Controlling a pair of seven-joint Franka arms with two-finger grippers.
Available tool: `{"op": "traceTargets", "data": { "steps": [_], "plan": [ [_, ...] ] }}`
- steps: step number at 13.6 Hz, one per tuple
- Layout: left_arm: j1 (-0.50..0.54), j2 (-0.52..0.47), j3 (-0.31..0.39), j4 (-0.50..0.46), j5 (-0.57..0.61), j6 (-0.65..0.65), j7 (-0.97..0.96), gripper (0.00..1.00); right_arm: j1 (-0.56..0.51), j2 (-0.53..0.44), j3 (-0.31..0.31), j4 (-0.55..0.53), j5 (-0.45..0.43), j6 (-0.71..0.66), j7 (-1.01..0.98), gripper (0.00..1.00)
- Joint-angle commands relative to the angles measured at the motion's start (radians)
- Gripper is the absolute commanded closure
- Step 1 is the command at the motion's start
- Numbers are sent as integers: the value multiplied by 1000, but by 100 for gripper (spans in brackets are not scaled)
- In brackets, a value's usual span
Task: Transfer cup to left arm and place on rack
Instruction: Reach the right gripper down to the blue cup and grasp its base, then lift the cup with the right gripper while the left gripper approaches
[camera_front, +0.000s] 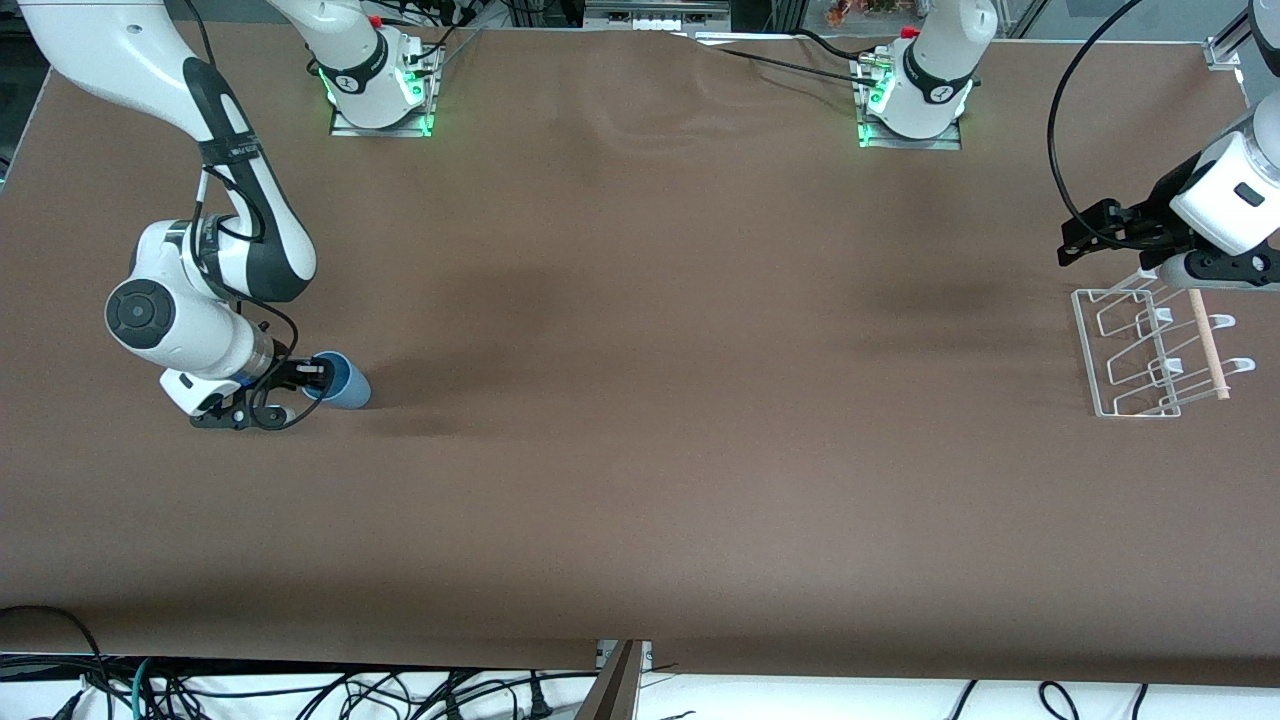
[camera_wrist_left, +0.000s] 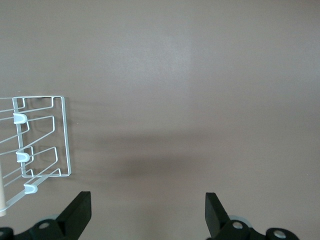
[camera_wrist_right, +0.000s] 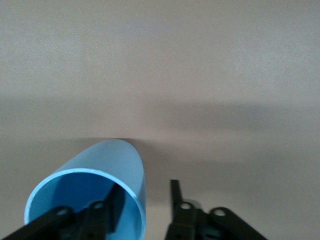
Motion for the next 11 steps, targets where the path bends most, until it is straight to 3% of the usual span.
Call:
{"op": "traceTargets", "data": {
  "steps": [1,6,11],
  "plan": [
    [-2,8,-6,23,23,-23,-18,0,-11,-9,7,-2,16,6,2,100],
    [-2,6,-6,24,23,-43,-18,0,-7,-5,18,18,162,4,-2,100],
    [-1,6,-3,24,23,-60,-9,0,3,5,156,168,358,-107,-1,100]
  ]
}}
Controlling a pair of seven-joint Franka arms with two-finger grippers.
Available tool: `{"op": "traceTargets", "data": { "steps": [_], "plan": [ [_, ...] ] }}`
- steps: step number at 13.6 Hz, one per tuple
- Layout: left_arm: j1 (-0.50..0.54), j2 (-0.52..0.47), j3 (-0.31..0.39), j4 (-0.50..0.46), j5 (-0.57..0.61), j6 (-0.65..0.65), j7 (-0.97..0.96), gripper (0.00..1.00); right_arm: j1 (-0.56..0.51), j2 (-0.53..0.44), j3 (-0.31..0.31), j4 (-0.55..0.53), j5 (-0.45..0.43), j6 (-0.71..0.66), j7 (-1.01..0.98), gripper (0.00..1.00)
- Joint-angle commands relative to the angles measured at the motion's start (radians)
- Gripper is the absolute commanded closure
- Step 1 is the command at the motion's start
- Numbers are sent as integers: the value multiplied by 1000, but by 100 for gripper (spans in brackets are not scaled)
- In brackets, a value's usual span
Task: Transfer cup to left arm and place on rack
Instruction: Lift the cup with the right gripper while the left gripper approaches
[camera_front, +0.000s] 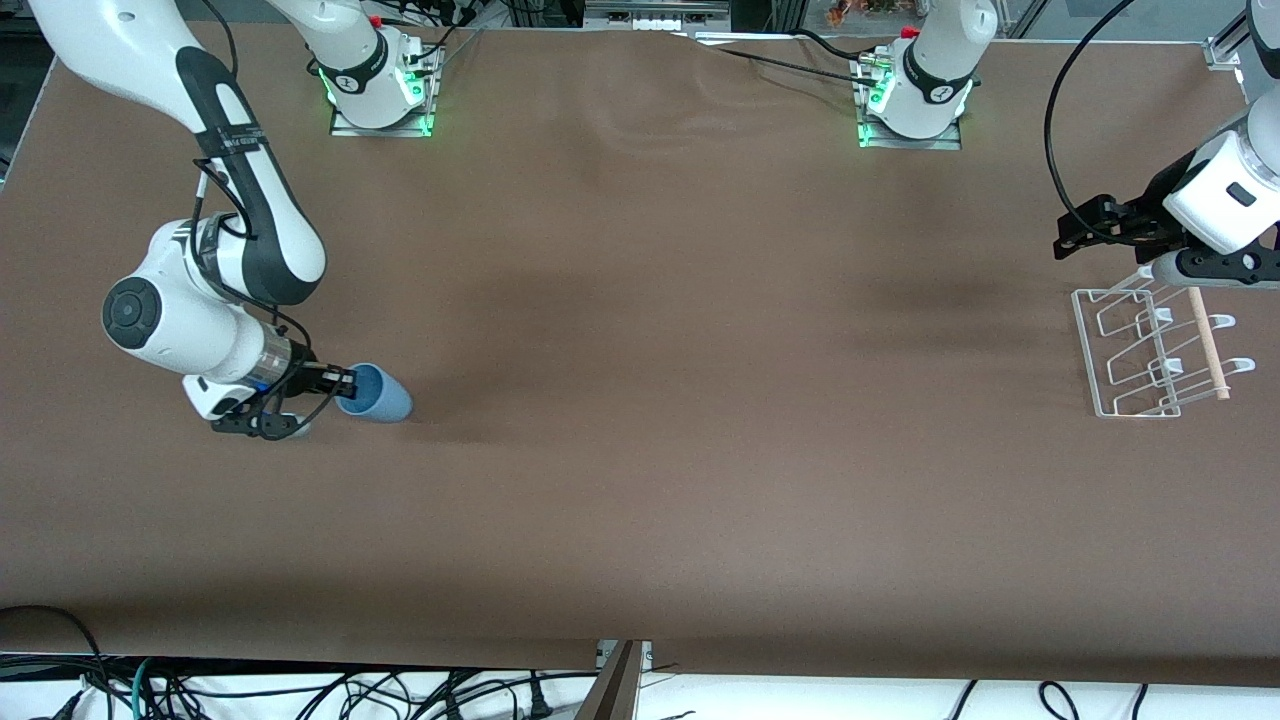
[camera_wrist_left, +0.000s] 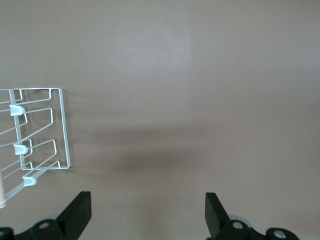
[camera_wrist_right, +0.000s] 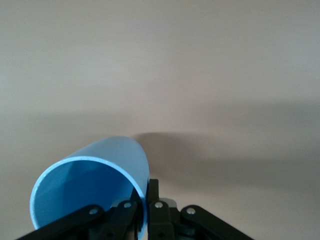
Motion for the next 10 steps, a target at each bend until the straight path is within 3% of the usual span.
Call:
{"op": "traceTargets", "data": {
  "steps": [1,4,10],
  "plan": [
    [-4,6,-5,25,19,-35,-8,0,24,23,70,130,93,-94,2,100],
    [-18,14,-7,24,-19,-70,1,0,129,86,72,287,199,-142,163,100],
    [-7,147,-2,91,-271,-67,227,0,326,223,72,571,378,-131,429,100]
  ]
}}
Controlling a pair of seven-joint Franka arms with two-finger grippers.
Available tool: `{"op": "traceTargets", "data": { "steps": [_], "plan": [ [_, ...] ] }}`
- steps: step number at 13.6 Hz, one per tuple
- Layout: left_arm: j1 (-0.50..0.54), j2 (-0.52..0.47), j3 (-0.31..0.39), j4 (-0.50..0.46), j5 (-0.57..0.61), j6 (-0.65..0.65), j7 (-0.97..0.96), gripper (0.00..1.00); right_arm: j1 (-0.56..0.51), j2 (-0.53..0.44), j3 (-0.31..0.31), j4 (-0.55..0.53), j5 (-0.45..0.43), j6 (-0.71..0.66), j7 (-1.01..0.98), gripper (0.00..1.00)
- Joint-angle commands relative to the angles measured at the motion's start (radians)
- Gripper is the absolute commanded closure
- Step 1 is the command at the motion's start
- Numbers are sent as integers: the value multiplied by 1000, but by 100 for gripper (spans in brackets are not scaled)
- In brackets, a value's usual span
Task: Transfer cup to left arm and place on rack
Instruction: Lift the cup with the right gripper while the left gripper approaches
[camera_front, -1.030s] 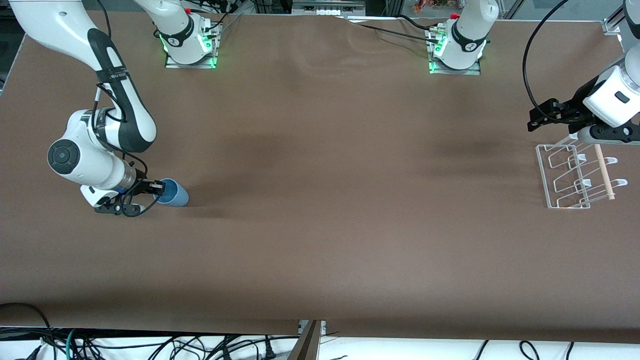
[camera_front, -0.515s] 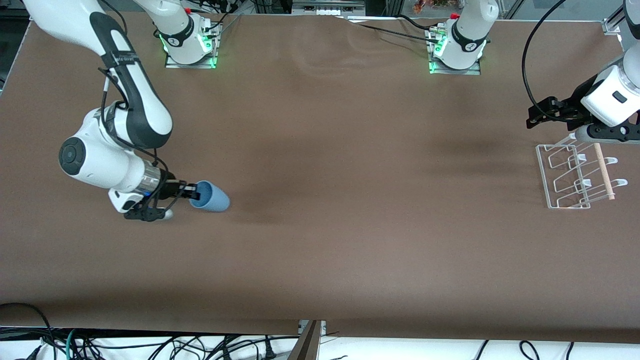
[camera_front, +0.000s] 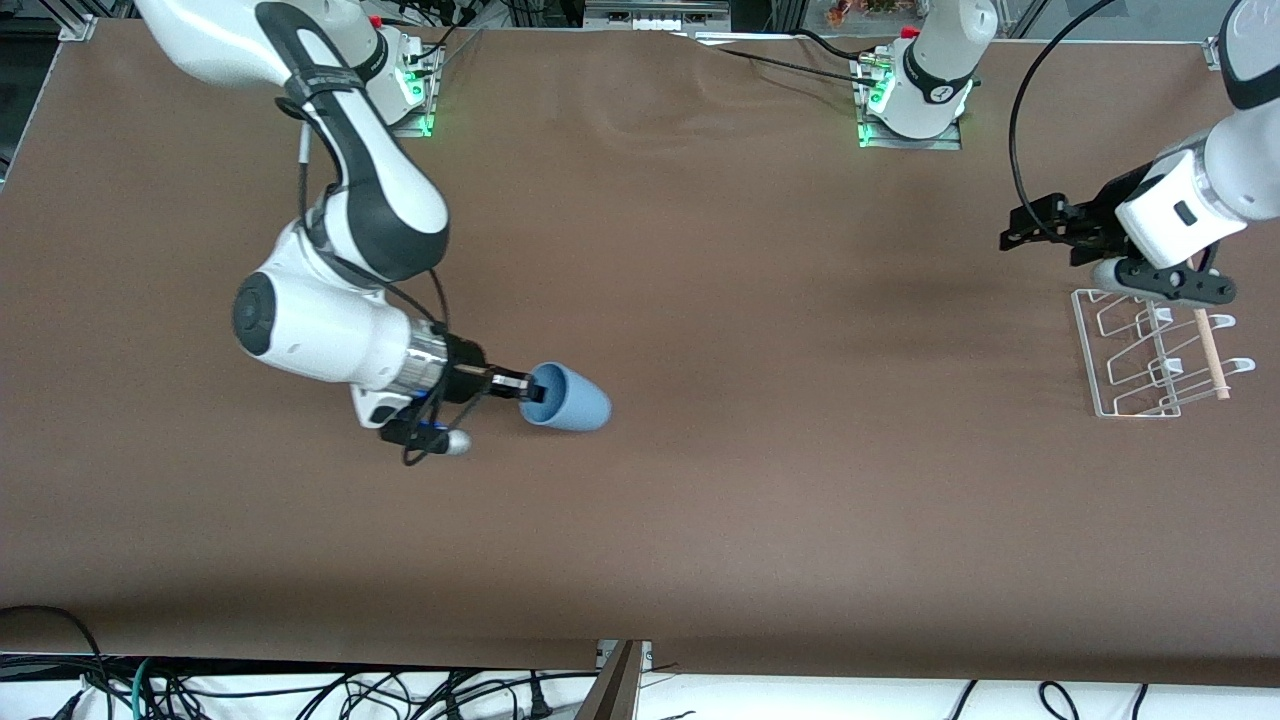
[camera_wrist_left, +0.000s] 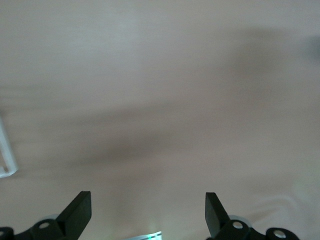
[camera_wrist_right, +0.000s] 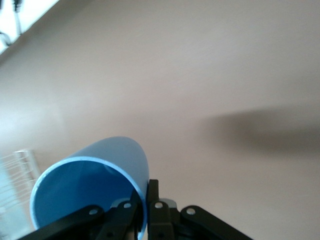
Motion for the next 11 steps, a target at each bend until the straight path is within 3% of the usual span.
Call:
{"op": "traceTargets", "data": {
  "steps": [1,7,11],
  "plan": [
    [4,93,1,88,-110,-9,144,0,82,68,-6,142,73,-17,76,100],
    [-8,215,1,168,-345,14,673,0,193,99,12,188,142,102,241,100],
    [-36,258,-8,163,-393,92,1059,0,201,120,31,250,228,102,279,100]
  ]
}}
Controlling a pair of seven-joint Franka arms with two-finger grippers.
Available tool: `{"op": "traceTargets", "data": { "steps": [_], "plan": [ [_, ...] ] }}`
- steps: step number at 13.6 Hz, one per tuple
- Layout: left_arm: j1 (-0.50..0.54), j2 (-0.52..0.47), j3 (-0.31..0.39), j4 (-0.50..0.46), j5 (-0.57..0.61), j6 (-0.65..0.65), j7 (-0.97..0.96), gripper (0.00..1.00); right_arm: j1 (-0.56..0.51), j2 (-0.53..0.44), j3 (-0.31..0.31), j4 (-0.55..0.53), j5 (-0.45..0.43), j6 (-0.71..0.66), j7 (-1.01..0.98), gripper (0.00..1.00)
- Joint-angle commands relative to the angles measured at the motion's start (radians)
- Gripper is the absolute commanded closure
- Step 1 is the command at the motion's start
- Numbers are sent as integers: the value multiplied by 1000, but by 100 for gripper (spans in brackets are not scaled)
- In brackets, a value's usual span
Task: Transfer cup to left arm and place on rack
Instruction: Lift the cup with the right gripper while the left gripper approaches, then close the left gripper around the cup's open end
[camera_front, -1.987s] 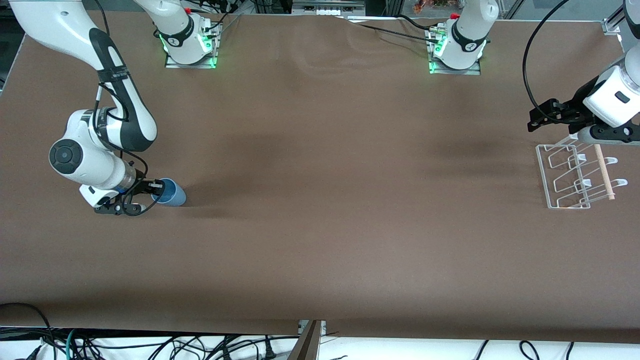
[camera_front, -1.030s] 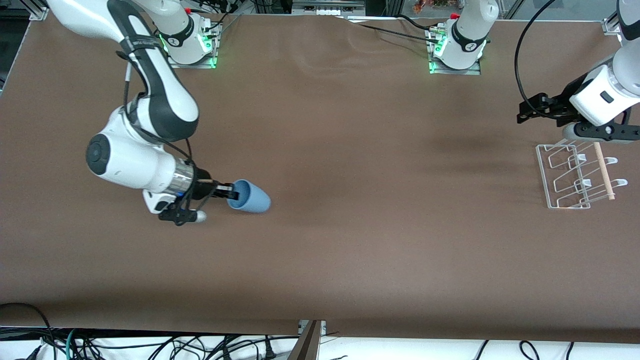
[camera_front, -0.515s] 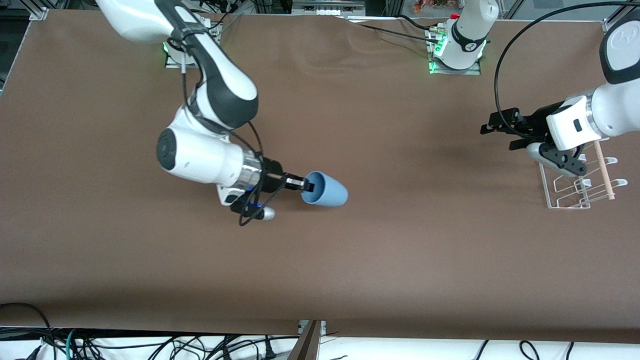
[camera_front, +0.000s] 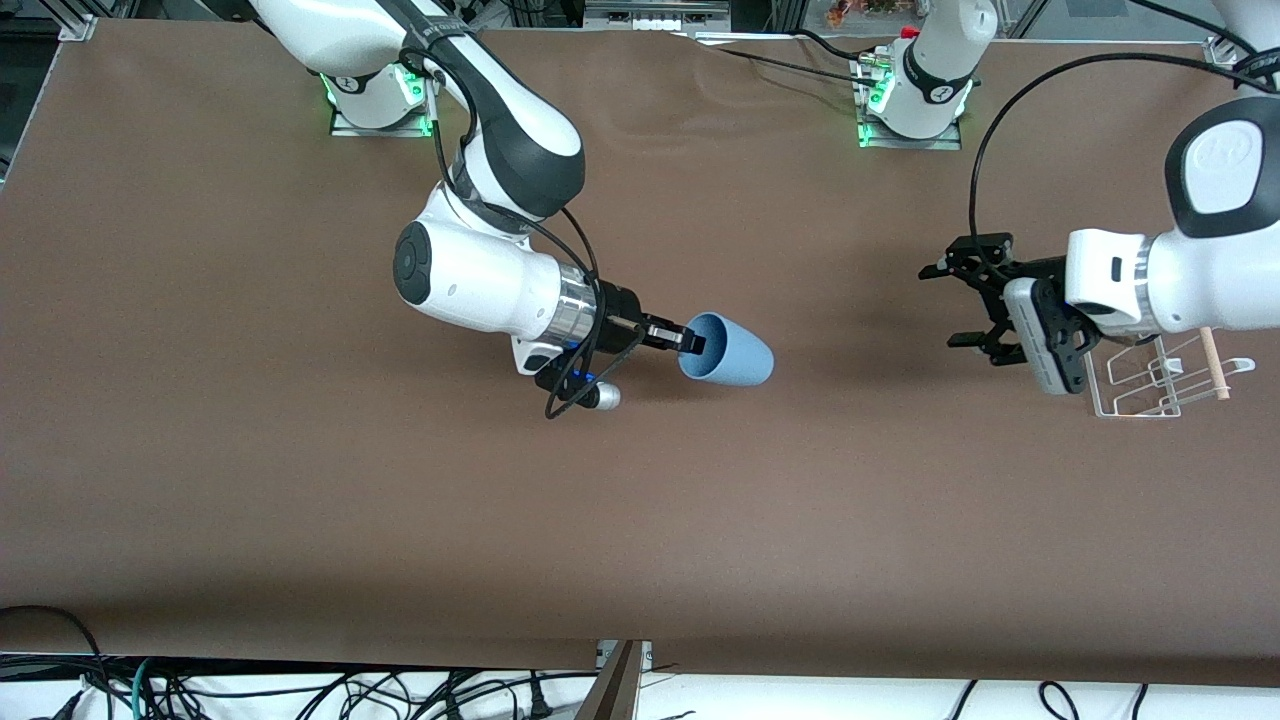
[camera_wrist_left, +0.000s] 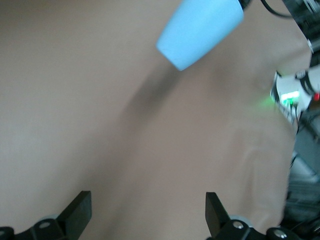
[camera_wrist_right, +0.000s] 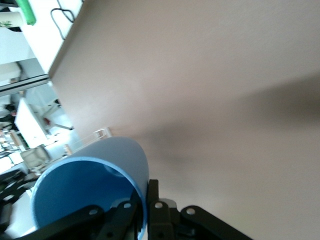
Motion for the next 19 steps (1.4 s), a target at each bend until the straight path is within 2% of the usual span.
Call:
{"op": "traceTargets", "data": {
  "steps": [1,4,8,15,19],
  "plan": [
    [-21,24,0,28,-53,34,213,0,0,30,12,69,37,-2,35,100],
    [-23,41,-52,21,-136,105,361,0,0,30,41,70,45,-2,42,100],
    [-21,50,-132,21,-150,184,386,0,0,30,54,93,71,-2,75,100],
    [-20,41,-152,35,-159,210,386,0,0,30,54,95,82,-2,77,100],
    [-34,47,-200,29,-167,319,377,0,0,30,54,97,84,-2,78,100]
  ]
}}
